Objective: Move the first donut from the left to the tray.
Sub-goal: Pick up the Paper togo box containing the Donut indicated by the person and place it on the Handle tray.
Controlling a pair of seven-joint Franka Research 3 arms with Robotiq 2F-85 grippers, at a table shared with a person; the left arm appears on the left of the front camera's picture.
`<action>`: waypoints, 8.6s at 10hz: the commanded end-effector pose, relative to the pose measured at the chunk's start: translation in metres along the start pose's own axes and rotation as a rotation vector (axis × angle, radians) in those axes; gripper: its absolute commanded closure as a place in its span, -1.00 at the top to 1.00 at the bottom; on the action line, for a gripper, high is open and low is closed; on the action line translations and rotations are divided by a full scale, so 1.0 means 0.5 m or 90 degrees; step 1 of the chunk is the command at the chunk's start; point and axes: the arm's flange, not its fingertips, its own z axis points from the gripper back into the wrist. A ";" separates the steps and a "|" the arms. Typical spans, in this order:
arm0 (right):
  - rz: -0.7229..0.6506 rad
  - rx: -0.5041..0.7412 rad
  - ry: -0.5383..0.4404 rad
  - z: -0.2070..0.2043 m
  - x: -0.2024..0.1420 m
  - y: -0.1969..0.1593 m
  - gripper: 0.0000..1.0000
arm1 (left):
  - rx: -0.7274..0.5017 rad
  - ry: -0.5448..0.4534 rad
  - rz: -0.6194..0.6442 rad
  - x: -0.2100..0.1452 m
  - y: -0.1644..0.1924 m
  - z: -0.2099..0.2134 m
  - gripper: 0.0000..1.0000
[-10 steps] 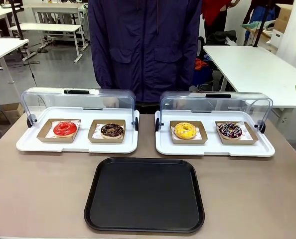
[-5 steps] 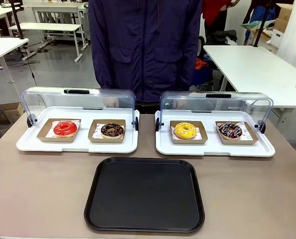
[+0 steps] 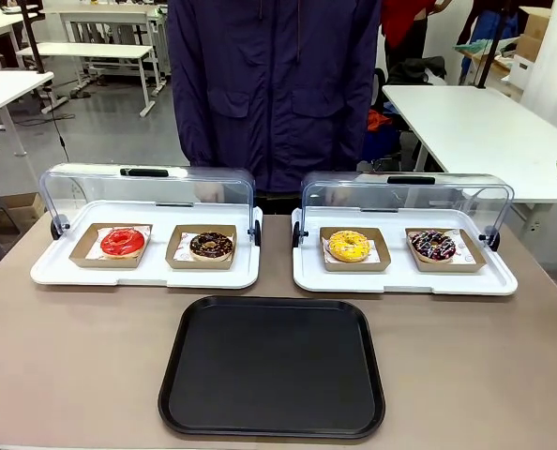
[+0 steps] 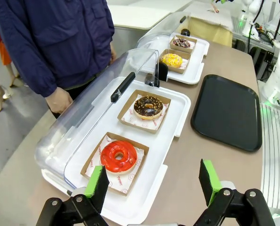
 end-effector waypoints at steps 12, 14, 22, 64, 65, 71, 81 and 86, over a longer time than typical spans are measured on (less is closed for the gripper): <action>0.007 0.002 -0.016 -0.002 0.004 -0.004 1.00 | -0.002 -0.002 -0.003 0.003 -0.002 0.001 1.00; 0.007 0.002 -0.016 -0.002 0.004 -0.004 1.00 | -0.002 -0.002 -0.003 0.003 -0.002 0.001 1.00; 0.007 0.002 -0.016 -0.002 0.004 -0.004 1.00 | -0.002 -0.002 -0.003 0.003 -0.002 0.001 1.00; 0.007 0.002 -0.016 -0.002 0.004 -0.004 1.00 | 0.007 0.609 -0.333 -0.134 0.074 -0.463 0.94; 0.007 0.002 -0.016 -0.002 0.004 -0.004 1.00 | 0.000 0.611 -0.335 -0.135 0.072 -0.465 -0.07; 0.007 0.002 -0.016 -0.002 0.004 -0.004 1.00 | -0.009 0.620 -0.342 -0.150 0.075 -0.474 -0.85; 0.007 0.002 -0.016 -0.002 0.004 -0.004 1.00 | 0.061 0.567 -0.404 -0.078 -0.093 -0.423 -1.00; 0.007 0.002 -0.016 -0.002 0.004 -0.004 1.00 | 0.058 0.537 -0.422 0.014 -0.340 -0.421 -1.00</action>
